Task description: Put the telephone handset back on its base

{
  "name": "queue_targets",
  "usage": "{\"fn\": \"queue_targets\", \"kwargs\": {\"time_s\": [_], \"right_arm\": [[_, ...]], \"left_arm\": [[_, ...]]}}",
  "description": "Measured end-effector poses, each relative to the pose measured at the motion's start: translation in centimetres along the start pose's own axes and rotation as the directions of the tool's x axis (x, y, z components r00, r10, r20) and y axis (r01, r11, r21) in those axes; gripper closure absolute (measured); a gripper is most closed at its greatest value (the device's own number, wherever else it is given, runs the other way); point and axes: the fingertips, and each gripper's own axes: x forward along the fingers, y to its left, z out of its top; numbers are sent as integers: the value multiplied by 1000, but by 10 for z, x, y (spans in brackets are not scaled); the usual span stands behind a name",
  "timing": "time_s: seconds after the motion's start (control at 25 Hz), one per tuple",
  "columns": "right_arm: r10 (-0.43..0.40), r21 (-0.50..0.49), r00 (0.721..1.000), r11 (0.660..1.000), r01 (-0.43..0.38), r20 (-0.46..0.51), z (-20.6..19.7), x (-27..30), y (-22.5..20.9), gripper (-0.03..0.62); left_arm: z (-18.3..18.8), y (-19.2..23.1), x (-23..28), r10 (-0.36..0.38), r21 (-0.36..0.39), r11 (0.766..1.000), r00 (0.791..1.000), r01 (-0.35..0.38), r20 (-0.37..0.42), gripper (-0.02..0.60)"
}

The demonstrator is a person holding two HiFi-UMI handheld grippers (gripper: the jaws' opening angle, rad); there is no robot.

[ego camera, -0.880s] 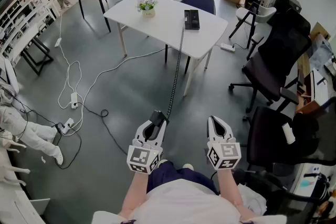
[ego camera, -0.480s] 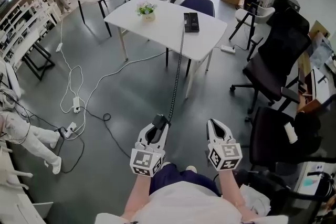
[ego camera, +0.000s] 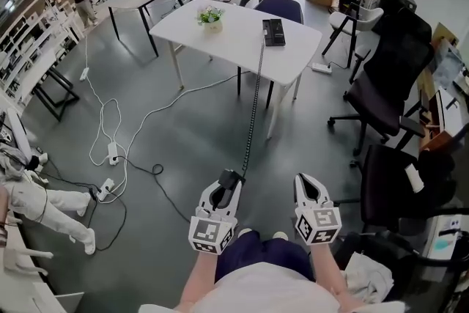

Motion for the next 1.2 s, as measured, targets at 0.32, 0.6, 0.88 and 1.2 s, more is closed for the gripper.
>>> {"fn": "queue_targets", "kwargs": {"time_s": [0.32, 0.6, 0.88, 1.2], "right_arm": [[-10, 18, 999, 1000, 11, -45, -27, 1, 24, 559], [-2, 17, 998, 1000, 3, -61, -28, 13, 27, 559], [32, 2, 997, 1000, -31, -67, -14, 48, 20, 559], [44, -12, 998, 999, -44, -53, 18, 104, -11, 559]], "left_arm": [[-22, 14, -18, -21, -23, 1000, 999, 20, -41, 499], [-25, 24, -16, -14, -33, 999, 999, 12, -48, 499], [-22, 36, 10, -6, -38, 999, 998, 4, -55, 499], [-7, 63, 70, 6, -35, 999, 999, -8, -53, 499]]}}
